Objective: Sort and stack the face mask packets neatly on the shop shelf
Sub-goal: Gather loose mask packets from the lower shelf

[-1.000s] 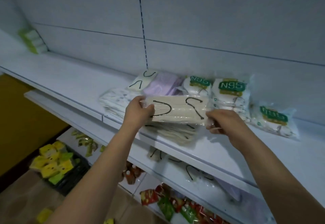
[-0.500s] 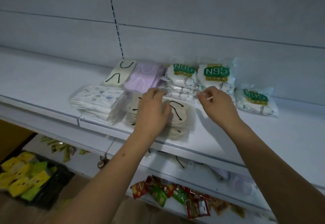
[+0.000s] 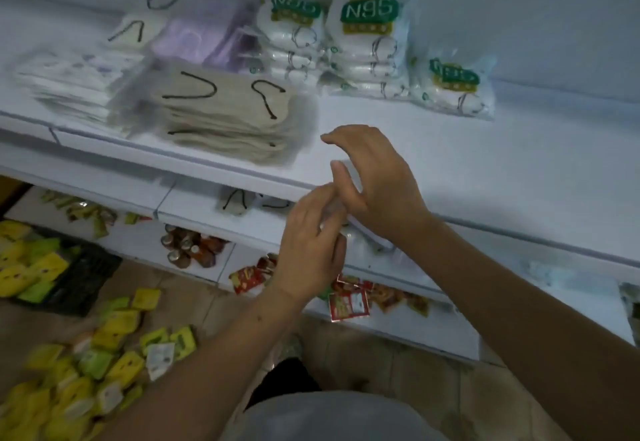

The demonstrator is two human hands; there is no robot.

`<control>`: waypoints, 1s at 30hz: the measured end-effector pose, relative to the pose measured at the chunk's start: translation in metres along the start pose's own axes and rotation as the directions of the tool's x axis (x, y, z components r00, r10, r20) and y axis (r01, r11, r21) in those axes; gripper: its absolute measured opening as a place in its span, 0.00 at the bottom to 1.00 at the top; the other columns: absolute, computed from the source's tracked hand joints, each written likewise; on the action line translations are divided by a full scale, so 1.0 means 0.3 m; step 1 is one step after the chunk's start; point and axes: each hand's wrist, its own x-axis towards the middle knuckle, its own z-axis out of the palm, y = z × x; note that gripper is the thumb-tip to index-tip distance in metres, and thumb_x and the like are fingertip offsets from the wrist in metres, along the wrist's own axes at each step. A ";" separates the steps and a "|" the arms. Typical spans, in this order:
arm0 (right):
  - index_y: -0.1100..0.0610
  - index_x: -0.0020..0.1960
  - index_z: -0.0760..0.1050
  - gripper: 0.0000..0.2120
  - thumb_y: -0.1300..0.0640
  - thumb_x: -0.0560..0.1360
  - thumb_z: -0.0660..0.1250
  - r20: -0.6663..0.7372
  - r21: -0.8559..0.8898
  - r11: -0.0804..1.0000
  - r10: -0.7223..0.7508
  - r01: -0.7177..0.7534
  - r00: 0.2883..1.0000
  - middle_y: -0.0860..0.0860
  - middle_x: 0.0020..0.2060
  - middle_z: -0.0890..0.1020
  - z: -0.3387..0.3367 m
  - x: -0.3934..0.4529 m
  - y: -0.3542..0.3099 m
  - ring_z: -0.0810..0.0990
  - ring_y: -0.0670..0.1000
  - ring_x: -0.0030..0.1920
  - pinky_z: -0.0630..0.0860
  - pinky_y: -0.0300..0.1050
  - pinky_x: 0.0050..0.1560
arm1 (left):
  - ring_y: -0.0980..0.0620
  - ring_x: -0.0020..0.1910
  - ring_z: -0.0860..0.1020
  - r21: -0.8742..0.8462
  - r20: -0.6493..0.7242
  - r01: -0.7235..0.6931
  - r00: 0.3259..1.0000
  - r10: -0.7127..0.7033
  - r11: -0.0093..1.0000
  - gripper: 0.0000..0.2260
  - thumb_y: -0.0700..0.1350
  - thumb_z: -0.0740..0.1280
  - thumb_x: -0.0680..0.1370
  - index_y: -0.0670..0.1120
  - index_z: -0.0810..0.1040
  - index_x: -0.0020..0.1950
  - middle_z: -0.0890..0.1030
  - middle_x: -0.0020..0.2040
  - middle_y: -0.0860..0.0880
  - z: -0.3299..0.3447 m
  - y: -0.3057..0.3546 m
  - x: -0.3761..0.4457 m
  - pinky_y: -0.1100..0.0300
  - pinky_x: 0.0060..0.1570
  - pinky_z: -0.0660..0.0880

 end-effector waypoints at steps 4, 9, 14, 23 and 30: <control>0.67 0.50 0.79 0.10 0.66 0.76 0.60 0.089 -0.046 0.988 -0.140 0.145 0.986 0.60 0.46 0.81 -0.013 -0.322 0.097 0.78 0.58 0.47 0.76 0.49 0.48 | 0.41 0.59 0.72 0.075 0.061 0.225 0.971 -0.230 0.971 0.19 0.32 0.65 0.71 0.40 0.77 0.62 0.75 0.60 0.37 0.119 0.061 -0.190 0.48 0.59 0.70; 0.61 0.49 0.79 0.09 0.63 0.73 0.62 0.312 -0.220 0.968 0.188 -0.121 0.931 0.58 0.44 0.81 0.011 -0.675 0.376 0.81 0.60 0.42 0.78 0.50 0.36 | 0.43 0.58 0.74 0.022 0.313 0.493 0.823 -0.474 0.870 0.19 0.39 0.59 0.72 0.41 0.77 0.62 0.74 0.59 0.41 0.412 0.071 -0.361 0.48 0.57 0.74; 0.59 0.75 0.61 0.40 0.40 0.72 0.71 0.295 -0.493 0.644 0.757 -0.585 0.584 0.59 0.68 0.71 0.137 -0.803 0.672 0.72 0.61 0.65 0.73 0.55 0.61 | 0.50 0.51 0.77 -0.051 0.311 0.698 0.691 -0.653 0.715 0.17 0.32 0.61 0.74 0.44 0.78 0.61 0.74 0.60 0.43 0.664 0.070 -0.350 0.61 0.48 0.73; 0.54 0.78 0.59 0.38 0.62 0.72 0.72 -0.018 0.123 0.344 0.939 -0.931 0.345 0.54 0.67 0.71 0.232 -0.861 0.746 0.79 0.52 0.57 0.77 0.49 0.59 | 0.46 0.50 0.83 -0.389 0.398 0.875 0.442 -0.804 0.289 0.08 0.43 0.64 0.82 0.46 0.75 0.60 0.82 0.49 0.48 0.831 0.045 -0.238 0.49 0.57 0.80; 0.54 0.71 0.70 0.27 0.57 0.74 0.73 0.289 0.245 0.608 0.698 -0.755 0.656 0.48 0.62 0.77 0.202 -0.872 0.576 0.80 0.42 0.44 0.74 0.30 0.45 | 0.41 0.49 0.84 -0.469 0.627 0.880 0.271 -0.731 -0.076 0.10 0.47 0.72 0.76 0.41 0.83 0.50 0.86 0.48 0.41 0.765 -0.011 -0.206 0.46 0.55 0.80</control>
